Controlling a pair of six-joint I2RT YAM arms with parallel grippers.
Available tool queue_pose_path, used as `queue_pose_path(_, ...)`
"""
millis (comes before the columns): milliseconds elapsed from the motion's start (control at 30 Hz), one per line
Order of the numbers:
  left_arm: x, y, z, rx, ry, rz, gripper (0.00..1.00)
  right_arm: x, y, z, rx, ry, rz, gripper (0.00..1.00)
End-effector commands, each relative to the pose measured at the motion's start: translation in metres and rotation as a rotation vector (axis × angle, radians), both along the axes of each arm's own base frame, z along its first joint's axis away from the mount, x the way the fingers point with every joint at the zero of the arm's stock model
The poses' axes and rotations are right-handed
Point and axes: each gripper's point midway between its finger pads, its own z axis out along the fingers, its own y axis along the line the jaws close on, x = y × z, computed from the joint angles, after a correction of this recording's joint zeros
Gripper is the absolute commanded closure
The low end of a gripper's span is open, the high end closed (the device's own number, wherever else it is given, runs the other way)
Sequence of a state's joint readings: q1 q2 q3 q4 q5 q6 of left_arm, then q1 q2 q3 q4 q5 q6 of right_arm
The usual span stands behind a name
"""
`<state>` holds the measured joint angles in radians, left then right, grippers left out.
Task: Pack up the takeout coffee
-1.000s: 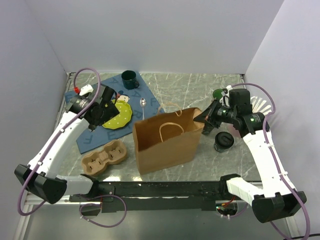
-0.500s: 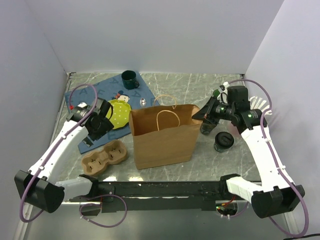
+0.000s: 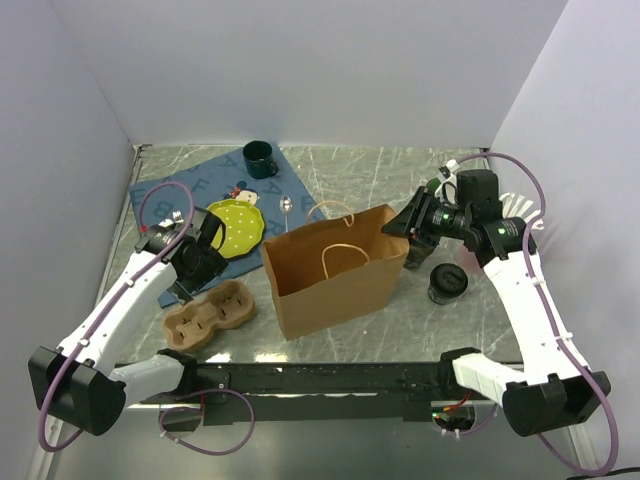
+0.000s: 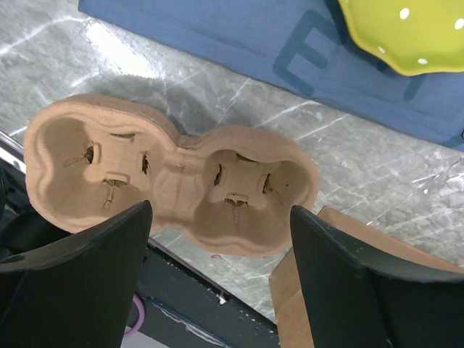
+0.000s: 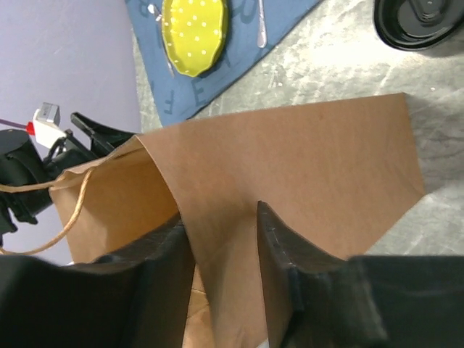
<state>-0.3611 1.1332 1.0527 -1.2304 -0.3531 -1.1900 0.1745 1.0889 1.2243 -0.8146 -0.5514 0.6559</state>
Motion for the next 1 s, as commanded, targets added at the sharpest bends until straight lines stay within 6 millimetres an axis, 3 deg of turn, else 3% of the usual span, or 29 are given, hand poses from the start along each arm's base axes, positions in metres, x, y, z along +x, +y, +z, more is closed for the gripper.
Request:
queue_pose_path(0,-0.001,-0.004,-0.004,-0.037,-0.012,0.017,0.18,-0.001,-0.005,0.013,-0.042,-0.037,-0.003,0.50)
queue_pose_path(300,-0.006,-0.006,-0.019,-0.084,0.010,-0.013,0.27,-0.003,-0.010,0.041,-0.099,-0.081,0.027,0.32)
queue_pose_path(433,-0.008,-0.009,-0.029,-0.119,0.027,-0.024,0.28,-0.002,-0.020,0.049,-0.141,-0.120,-0.015,0.15)
queue_pose_path(567,-0.013,-0.005,-0.039,-0.104,0.057,-0.027,0.34,-0.005,-0.019,0.057,-0.120,-0.153,-0.027,0.15)
queue_pose_path(967,-0.031,0.006,-0.050,-0.051,0.118,-0.059,0.35,-0.002,-0.018,0.048,-0.121,-0.134,-0.024,0.15)
